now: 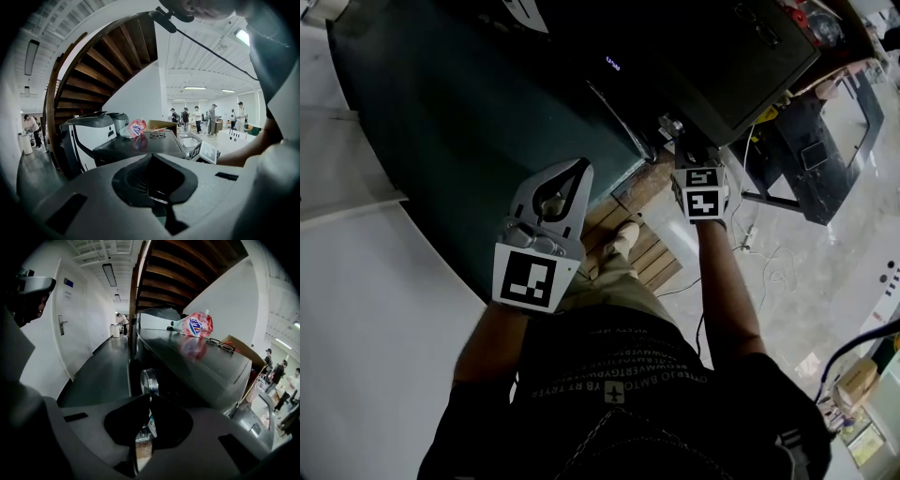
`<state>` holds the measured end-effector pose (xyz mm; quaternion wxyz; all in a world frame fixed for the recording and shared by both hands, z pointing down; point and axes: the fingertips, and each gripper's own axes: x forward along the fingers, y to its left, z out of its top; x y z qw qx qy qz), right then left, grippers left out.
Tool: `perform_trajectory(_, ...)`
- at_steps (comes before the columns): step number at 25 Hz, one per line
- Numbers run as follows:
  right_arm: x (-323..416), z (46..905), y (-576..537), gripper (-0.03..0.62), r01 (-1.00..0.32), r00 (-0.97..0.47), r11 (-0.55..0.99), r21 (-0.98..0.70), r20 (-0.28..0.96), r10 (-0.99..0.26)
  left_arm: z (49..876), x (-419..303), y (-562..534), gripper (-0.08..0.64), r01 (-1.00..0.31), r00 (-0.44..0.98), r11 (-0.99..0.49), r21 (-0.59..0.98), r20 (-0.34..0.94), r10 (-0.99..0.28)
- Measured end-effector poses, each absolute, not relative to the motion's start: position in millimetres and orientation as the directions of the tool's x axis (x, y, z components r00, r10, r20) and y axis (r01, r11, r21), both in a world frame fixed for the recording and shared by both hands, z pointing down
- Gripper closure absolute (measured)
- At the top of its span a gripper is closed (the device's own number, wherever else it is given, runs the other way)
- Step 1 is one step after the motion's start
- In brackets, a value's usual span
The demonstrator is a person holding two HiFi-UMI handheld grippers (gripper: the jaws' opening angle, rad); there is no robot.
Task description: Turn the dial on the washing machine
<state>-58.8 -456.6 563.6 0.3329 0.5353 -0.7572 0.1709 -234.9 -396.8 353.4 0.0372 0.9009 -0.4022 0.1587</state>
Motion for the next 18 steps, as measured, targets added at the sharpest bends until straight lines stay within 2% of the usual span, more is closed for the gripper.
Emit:
perform_trajectory(5,-60,538,-459,0.575,-0.909,-0.2,0.379,0.172,0.62,-0.759,353,-236,-396,0.554,-0.743,0.618,-0.666,-0.065,0.317,-0.72)
perform_trajectory(9,-70,516,-467,0.538,-0.874,-0.241,0.425,0.235,0.55,-0.8,351,-233,-395,0.554,-0.741,0.618,-0.667,-0.07,0.316,-0.72)
perform_trajectory(15,-85,533,-470,0.505,-0.84,-0.27,0.488,0.238,0.597,-0.756,348,-228,-395,0.554,-0.736,0.621,-0.673,-0.08,0.318,-0.717)
perform_trajectory(18,-83,537,-469,0.514,-0.84,-0.263,0.486,0.242,0.601,-0.755,348,-230,-396,0.554,-0.739,0.617,-0.669,-0.081,0.32,-0.719)
